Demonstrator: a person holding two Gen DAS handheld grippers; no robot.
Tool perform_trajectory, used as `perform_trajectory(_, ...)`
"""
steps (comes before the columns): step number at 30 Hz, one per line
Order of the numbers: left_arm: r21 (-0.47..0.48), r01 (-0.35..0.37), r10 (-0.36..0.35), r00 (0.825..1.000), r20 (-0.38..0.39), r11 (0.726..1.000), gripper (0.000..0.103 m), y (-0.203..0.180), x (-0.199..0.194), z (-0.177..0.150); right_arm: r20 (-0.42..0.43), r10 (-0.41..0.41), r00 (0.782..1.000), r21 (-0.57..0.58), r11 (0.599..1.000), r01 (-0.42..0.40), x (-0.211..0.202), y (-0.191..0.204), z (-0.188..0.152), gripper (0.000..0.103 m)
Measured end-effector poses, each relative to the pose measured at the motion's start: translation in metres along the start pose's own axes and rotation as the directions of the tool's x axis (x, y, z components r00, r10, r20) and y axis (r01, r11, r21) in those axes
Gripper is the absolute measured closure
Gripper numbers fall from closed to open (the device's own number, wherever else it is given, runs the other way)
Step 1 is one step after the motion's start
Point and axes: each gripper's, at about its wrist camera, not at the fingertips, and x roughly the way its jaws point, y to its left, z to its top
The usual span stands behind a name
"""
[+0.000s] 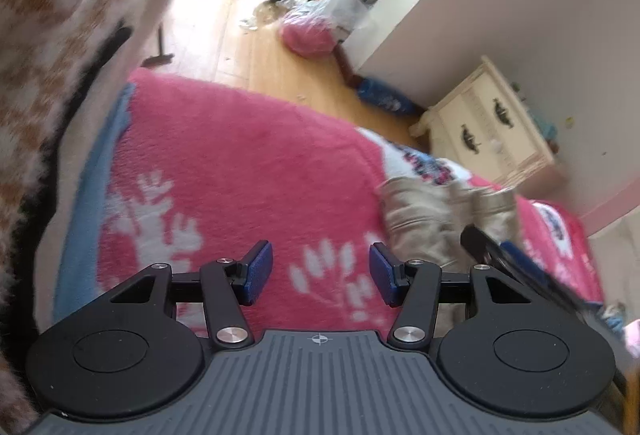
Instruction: Fold clothes
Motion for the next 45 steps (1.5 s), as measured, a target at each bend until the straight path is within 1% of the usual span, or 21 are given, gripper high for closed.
perform_trajectory(2, 0.003, 0.066, -0.066, 0.998, 0.010, 0.998, 0.049, -0.007, 0.000, 0.002, 0.012, 0.025, 1.000, 0.083, 0.996, -0.026, -0.023, -0.014, -0.002, 0.053)
perform_trajectory(4, 0.017, 0.159, -0.159, 0.987, 0.008, 0.987, 0.047, -0.018, 0.005, 0.003, -0.001, -0.006, 1.000, 0.206, 0.978, 0.006, -0.054, -0.034, -0.013, 0.053)
perform_trajectory(5, 0.029, 0.195, -0.195, 0.981, -0.002, 0.980, 0.045, -0.025, 0.010, 0.002, -0.005, -0.017, 1.000, 0.287, 0.958, 0.017, -0.074, -0.045, -0.020, 0.053)
perform_trajectory(7, 0.065, 0.223, -0.222, 0.975, -0.028, 0.973, 0.044, -0.039, 0.023, 0.000, -0.007, -0.018, 1.000, 0.471, 0.882, 0.019, -0.111, -0.069, -0.043, 0.053)
perform_trajectory(10, 0.131, 0.182, -0.178, 0.983, -0.048, 0.974, 0.044, -0.057, 0.043, -0.003, 0.008, -0.045, 0.999, 0.692, 0.721, 0.027, -0.163, -0.095, -0.084, 0.053)
perform_trajectory(12, 0.144, 0.161, -0.156, 0.987, -0.050, 0.976, 0.044, -0.064, 0.050, -0.002, 0.016, -0.095, 0.995, 0.781, 0.623, 0.047, -0.188, -0.103, -0.111, 0.051)
perform_trajectory(14, 0.158, 0.144, -0.138, 0.989, -0.047, 0.977, 0.044, -0.071, 0.054, 0.000, 0.030, -0.137, 0.990, 0.840, 0.541, 0.050, -0.199, -0.109, -0.135, 0.051)
perform_trajectory(15, 0.170, 0.139, -0.133, 0.990, -0.045, 0.975, 0.044, -0.073, 0.054, 0.002, 0.035, -0.156, 0.987, 0.863, 0.504, 0.049, -0.203, -0.111, -0.146, 0.051)
perform_trajectory(16, 0.179, 0.136, -0.129, 0.990, -0.049, 0.974, 0.044, -0.075, 0.055, 0.004, 0.041, -0.166, 0.985, 0.875, 0.482, 0.044, -0.204, -0.113, -0.155, 0.051)
perform_trajectory(19, 0.188, 0.114, -0.105, 0.993, -0.058, 0.975, 0.051, -0.077, 0.059, 0.010, 0.061, -0.176, 0.982, 0.888, 0.459, 0.028, -0.202, -0.118, -0.171, 0.052)
perform_trajectory(21, 0.211, 0.099, -0.091, 0.995, -0.047, 0.973, 0.078, -0.078, 0.060, 0.013, 0.079, -0.196, 0.977, 0.891, 0.454, 0.019, -0.204, -0.120, -0.178, 0.052)
perform_trajectory(23, 0.217, 0.090, -0.083, 0.996, -0.040, 0.972, 0.095, -0.079, 0.060, 0.016, 0.098, -0.206, 0.974, 0.895, 0.447, 0.004, -0.207, -0.124, -0.184, 0.052)
perform_trajectory(26, 0.235, 0.096, -0.092, 0.995, -0.026, 0.967, 0.100, -0.082, 0.055, 0.017, 0.116, -0.216, 0.969, 0.909, 0.416, -0.015, -0.209, -0.133, -0.194, 0.053)
perform_trajectory(30, 0.276, 0.095, -0.098, 0.995, -0.003, 0.956, 0.101, -0.088, 0.047, 0.019, 0.147, -0.210, 0.967, 0.934, 0.352, -0.066, -0.212, -0.143, -0.204, 0.053)
perform_trajectory(32, 0.317, 0.054, -0.058, 0.998, 0.002, 0.947, 0.101, -0.090, 0.053, 0.017, 0.148, -0.207, 0.967, 0.933, 0.353, -0.068, -0.214, -0.145, -0.207, 0.053)
perform_trajectory(35, 0.334, -0.012, 0.015, 1.000, -0.006, 0.943, 0.100, -0.085, 0.069, 0.012, 0.141, -0.199, 0.970, 0.940, 0.335, -0.068, -0.213, -0.150, -0.214, 0.053)
perform_trajectory(37, 0.379, -0.044, 0.044, 0.999, 0.008, 0.924, 0.098, -0.086, 0.074, 0.007, 0.137, -0.200, 0.970, 0.944, 0.322, -0.067, -0.213, -0.153, -0.218, 0.053)
perform_trajectory(40, 0.461, -0.085, 0.083, 0.996, 0.024, 0.883, 0.089, -0.094, 0.072, 0.004, 0.128, -0.203, 0.971, 0.947, 0.316, -0.059, -0.213, -0.155, -0.223, 0.057)
perform_trajectory(42, 0.491, -0.152, 0.124, 0.988, 0.089, 0.858, 0.066, -0.099, 0.057, 0.006, 0.132, -0.207, 0.969, 0.944, 0.325, -0.059, -0.214, -0.155, -0.223, 0.063)
perform_trajectory(43, 0.501, -0.189, 0.144, 0.981, 0.127, 0.844, 0.064, -0.101, 0.049, 0.007, 0.137, -0.209, 0.968, 0.941, 0.333, -0.061, -0.214, -0.155, -0.223, 0.065)
perform_trajectory(45, 0.517, -0.225, 0.127, 0.967, 0.219, 0.826, 0.062, -0.108, 0.027, 0.006, 0.151, -0.206, 0.967, 0.929, 0.364, -0.068, -0.215, -0.152, -0.220, 0.072)
